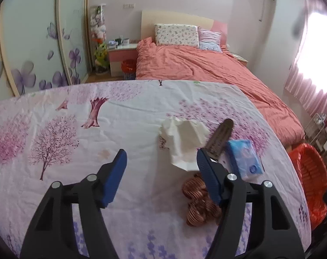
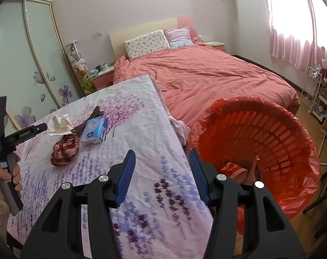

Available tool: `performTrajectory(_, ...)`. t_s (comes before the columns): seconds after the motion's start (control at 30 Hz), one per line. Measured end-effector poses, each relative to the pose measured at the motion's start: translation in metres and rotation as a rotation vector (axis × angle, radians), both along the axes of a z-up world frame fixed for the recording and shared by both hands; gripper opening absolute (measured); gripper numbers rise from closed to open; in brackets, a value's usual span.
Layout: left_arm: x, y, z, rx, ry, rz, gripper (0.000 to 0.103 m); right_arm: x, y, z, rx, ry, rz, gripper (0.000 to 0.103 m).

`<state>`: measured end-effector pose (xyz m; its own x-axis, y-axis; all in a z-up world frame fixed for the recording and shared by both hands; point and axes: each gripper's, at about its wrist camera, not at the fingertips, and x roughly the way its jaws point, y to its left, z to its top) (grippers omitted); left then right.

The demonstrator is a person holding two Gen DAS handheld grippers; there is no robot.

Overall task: Collect trash
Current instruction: 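Bring both tools back over the remaining items on the bed, then grasp the crumpled white tissue with the left tool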

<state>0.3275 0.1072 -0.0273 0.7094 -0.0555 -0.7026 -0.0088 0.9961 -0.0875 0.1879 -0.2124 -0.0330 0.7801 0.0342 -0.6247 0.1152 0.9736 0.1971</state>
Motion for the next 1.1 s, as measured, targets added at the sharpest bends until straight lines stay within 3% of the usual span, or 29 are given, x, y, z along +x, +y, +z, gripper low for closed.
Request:
performTrajectory(0.1,0.013,0.003,-0.003,-0.05,0.017,-0.014,0.062,0.002,0.007,-0.001,-0.004,0.006,0.011,0.052)
performTrajectory(0.27,0.03,-0.008,-0.014,-0.033,0.05,-0.048,0.045,0.007,0.016,-0.005,-0.019,0.024,0.026,0.052)
performTrajectory(0.4,0.04,-0.017,-0.025,-0.029,0.075,-0.056,0.039,0.009,0.021,-0.007,-0.021,0.035,0.031,0.052)
performTrajectory(0.47,0.043,-0.019,-0.031,-0.035,0.088,-0.062,0.02,0.009,0.024,-0.008,-0.023,0.038,0.037,0.052)
performTrajectory(0.57,0.043,-0.017,-0.034,-0.036,0.08,-0.063,0.01,0.01,0.03,-0.007,-0.032,0.041,0.047,0.052)
performTrajectory(0.9,-0.007,0.046,-0.019,-0.018,-0.009,0.01,0.006,0.017,0.052,-0.008,-0.04,0.044,0.082,0.052)
performTrajectory(1.1,-0.037,0.082,-0.033,0.017,0.03,0.053,0.01,0.032,0.075,-0.012,-0.041,0.053,0.108,0.052)
